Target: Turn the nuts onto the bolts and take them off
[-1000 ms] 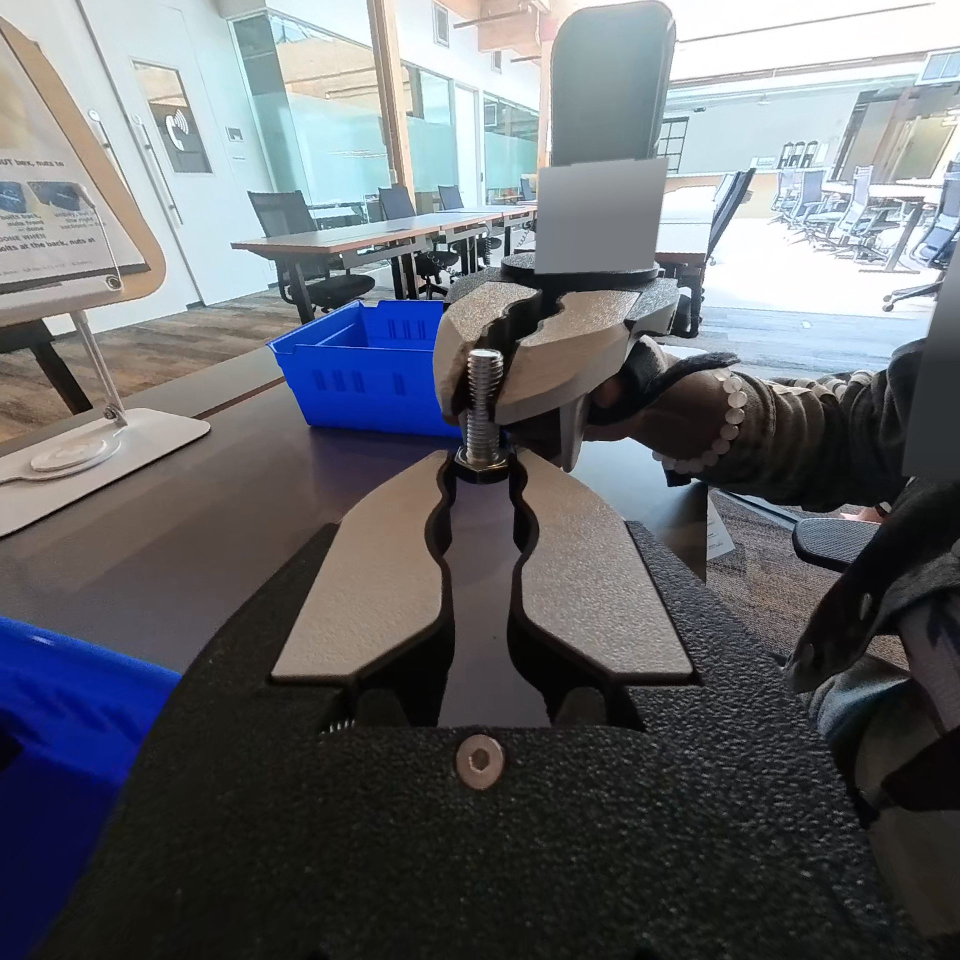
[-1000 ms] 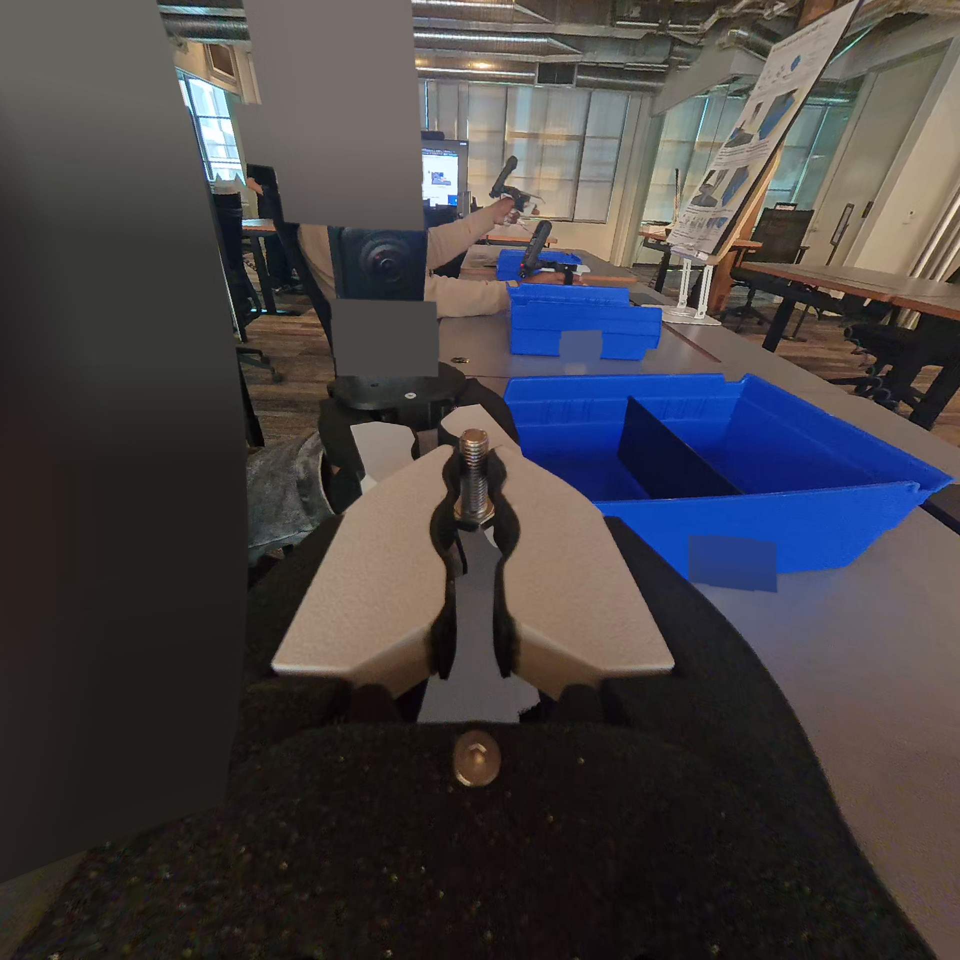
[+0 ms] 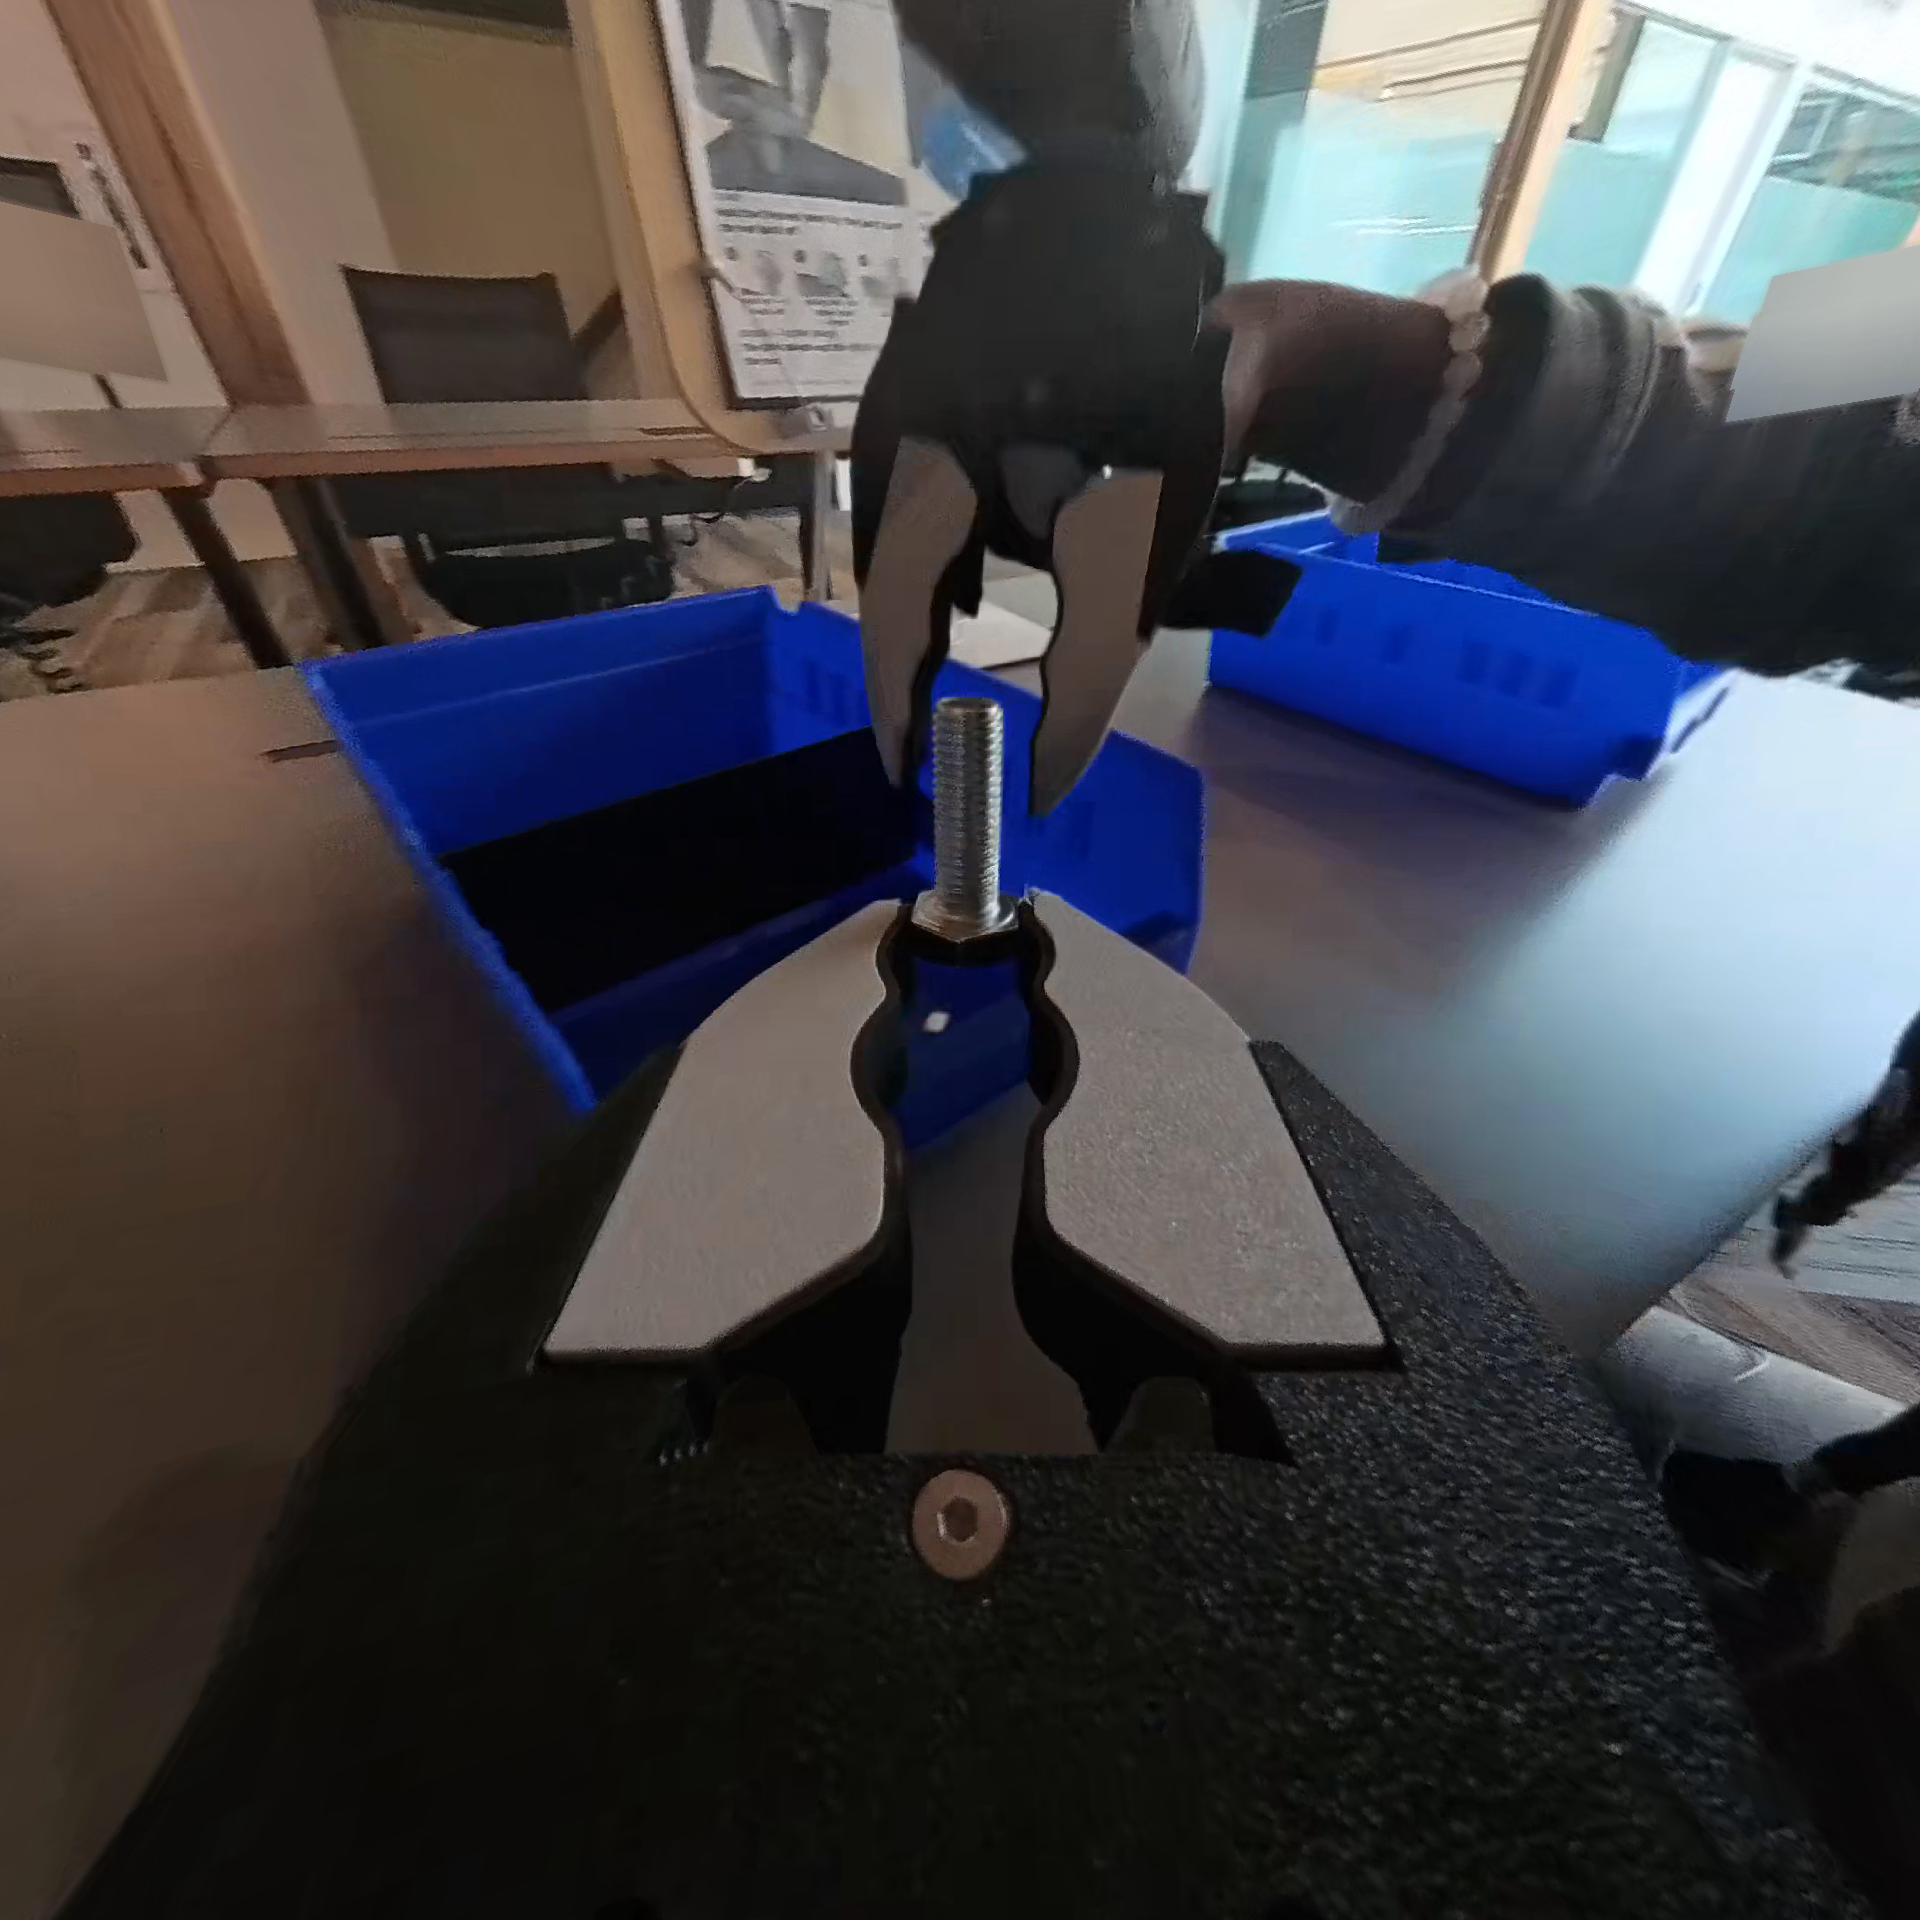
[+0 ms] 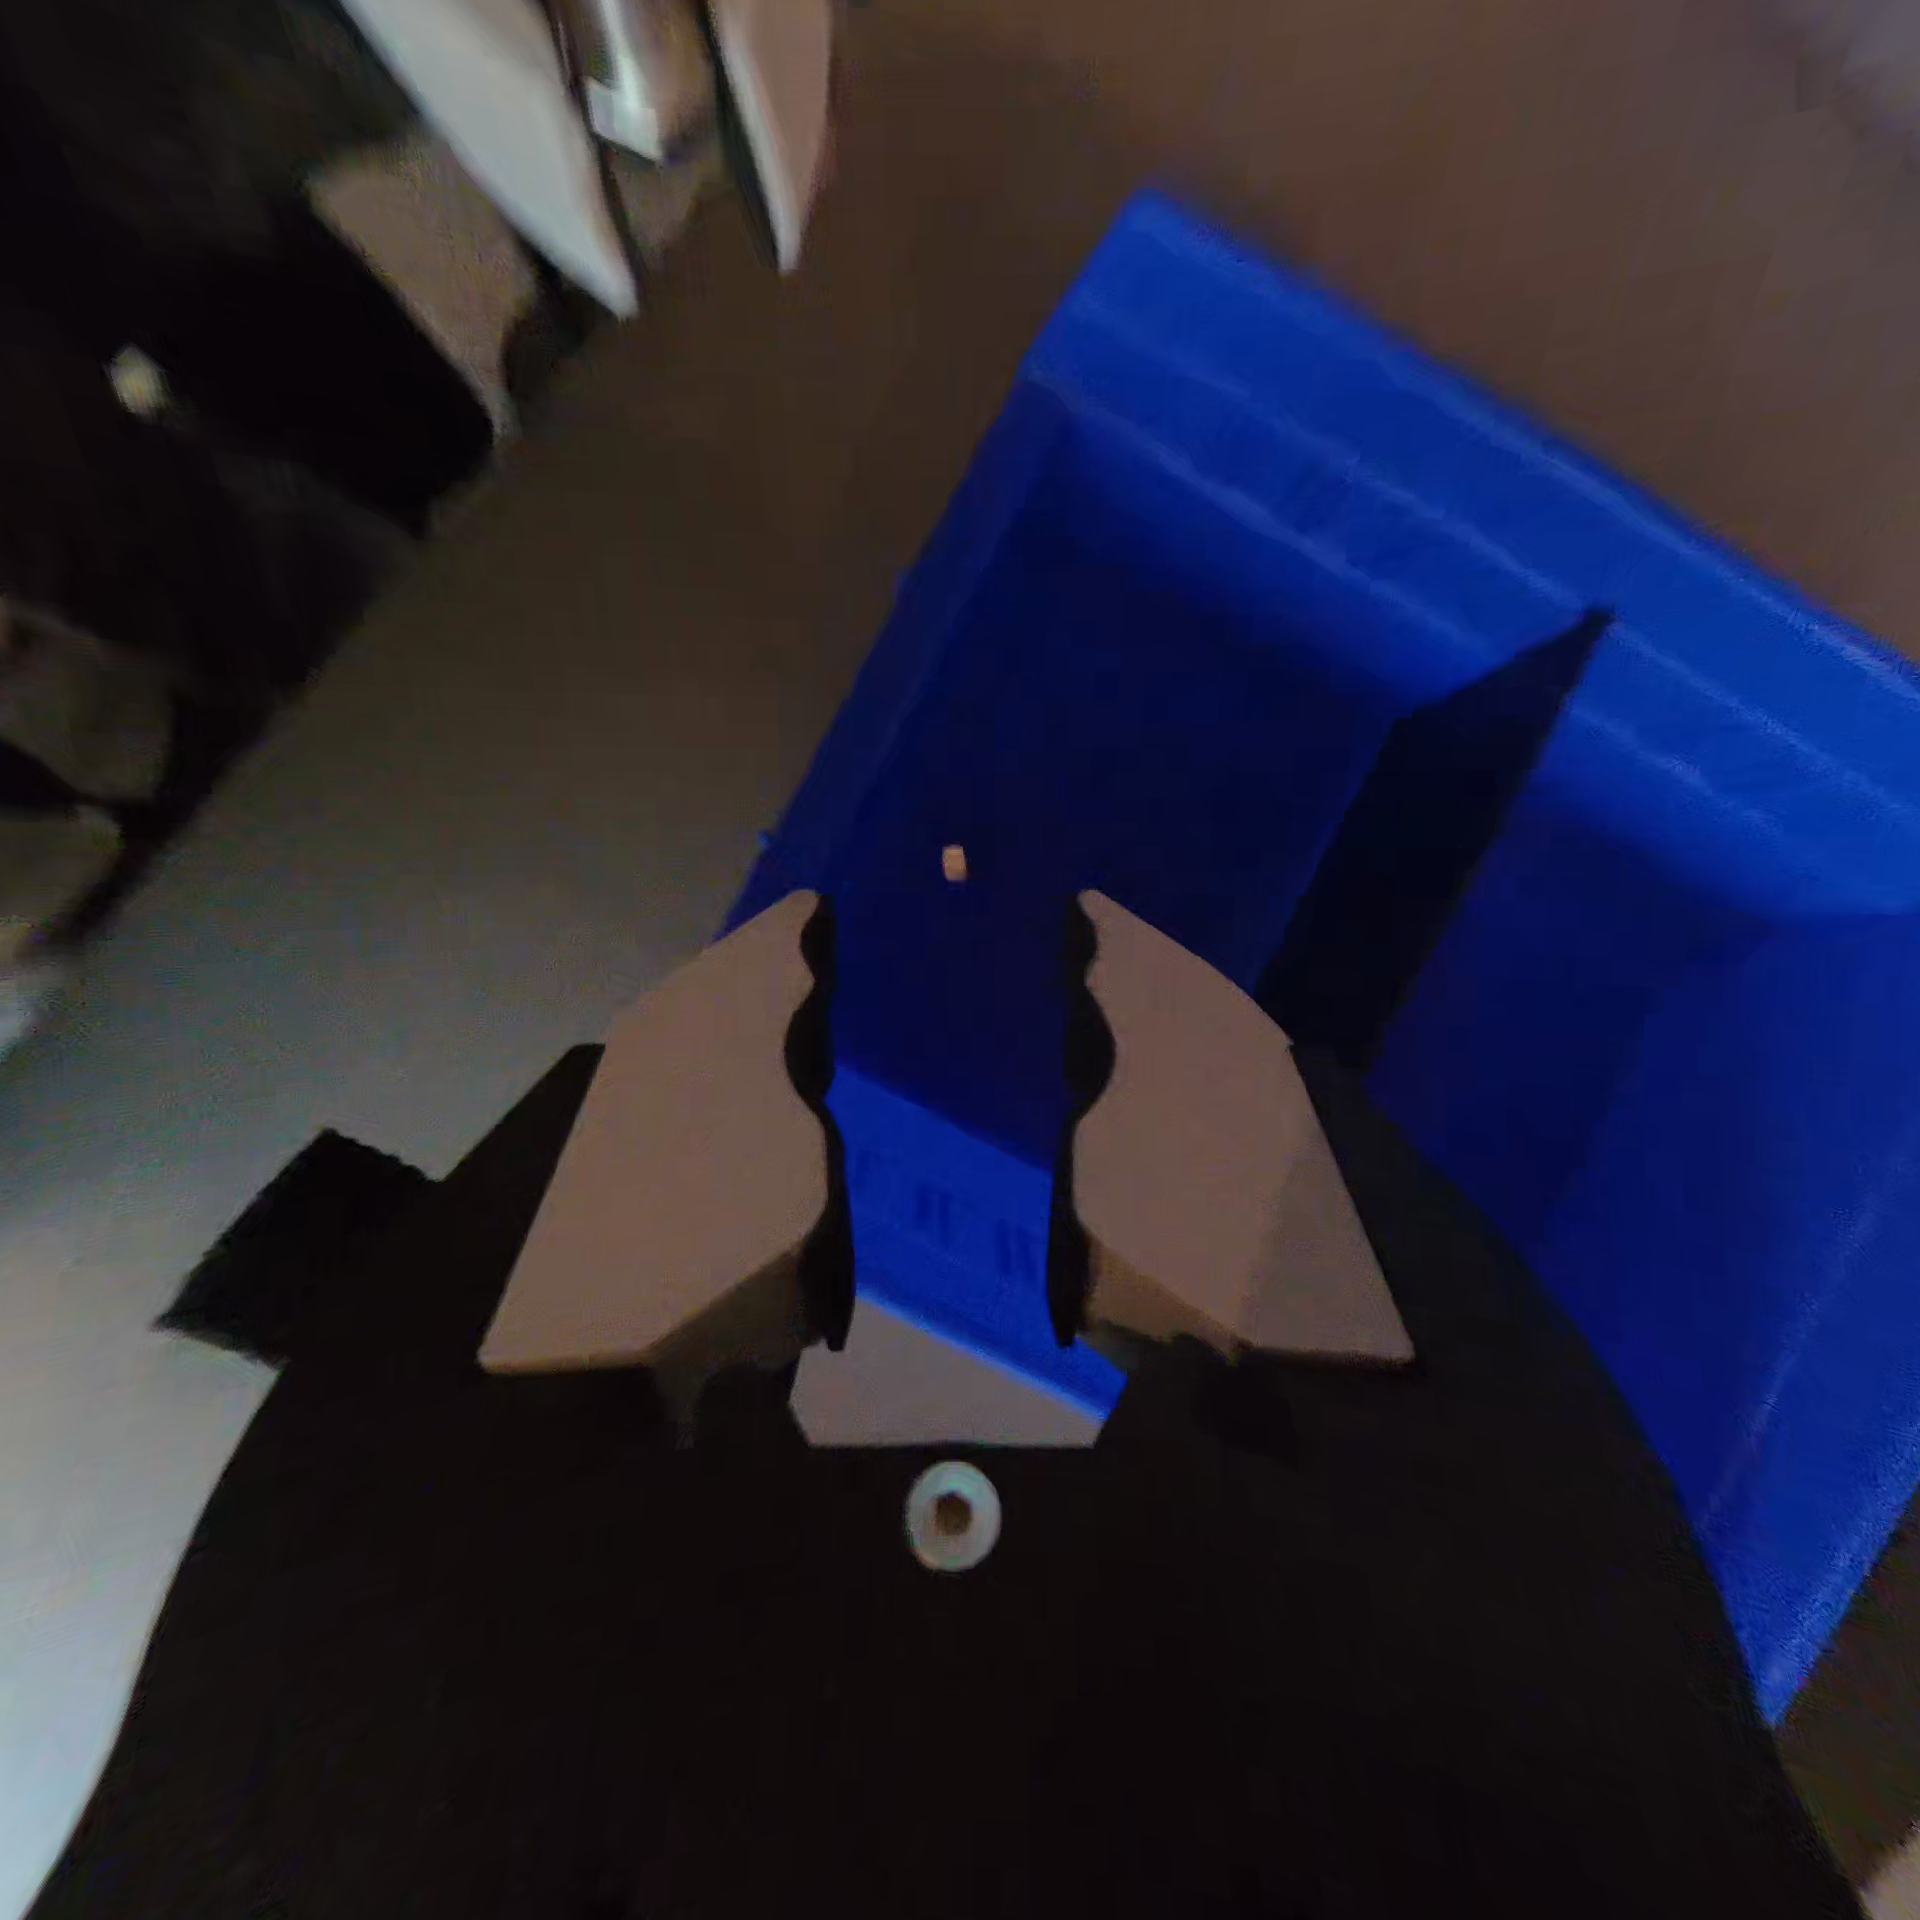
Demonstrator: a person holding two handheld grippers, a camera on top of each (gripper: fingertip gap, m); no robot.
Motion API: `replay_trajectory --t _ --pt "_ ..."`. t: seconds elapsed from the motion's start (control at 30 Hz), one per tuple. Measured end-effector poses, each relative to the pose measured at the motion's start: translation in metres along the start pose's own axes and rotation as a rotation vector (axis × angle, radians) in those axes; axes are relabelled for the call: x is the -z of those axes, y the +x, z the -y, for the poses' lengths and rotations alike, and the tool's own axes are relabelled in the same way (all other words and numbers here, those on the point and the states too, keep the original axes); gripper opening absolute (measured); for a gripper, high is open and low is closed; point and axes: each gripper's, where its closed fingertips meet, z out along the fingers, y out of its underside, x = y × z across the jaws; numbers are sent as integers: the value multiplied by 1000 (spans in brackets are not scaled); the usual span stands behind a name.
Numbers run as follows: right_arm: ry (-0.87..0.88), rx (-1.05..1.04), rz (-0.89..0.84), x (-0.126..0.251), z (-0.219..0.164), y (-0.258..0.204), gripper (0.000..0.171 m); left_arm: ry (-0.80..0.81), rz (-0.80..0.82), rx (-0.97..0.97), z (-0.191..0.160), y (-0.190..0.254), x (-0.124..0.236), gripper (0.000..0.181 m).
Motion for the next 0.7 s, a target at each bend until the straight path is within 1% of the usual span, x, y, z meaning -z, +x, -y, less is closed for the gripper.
replay_trajectory --t 0.13,0.23,0.27,0.37,0.47,0.6,0.7 --pt "-197 194 173 -43 -17 -3 29 5 17 7 -5 -12 9 18" --pt "-212 343 280 -61 -21 -12 1 1 32 27 -10 -21 11 18" --pt "-204 369 300 -65 -20 -14 0 -1 26 41 -12 -22 11 18" --pt "-230 375 339 -75 -25 -12 0 -20 35 48 -21 -28 11 18" --pt "-245 426 322 -81 -29 -7 0 -16 22 58 -22 -27 13 18" --pt "-263 537 290 -75 -28 -5 23 -17 27 44 -21 -25 17 18" --pt "-274 664 296 -75 -25 -8 27 -11 26 37 -18 -24 20 18"
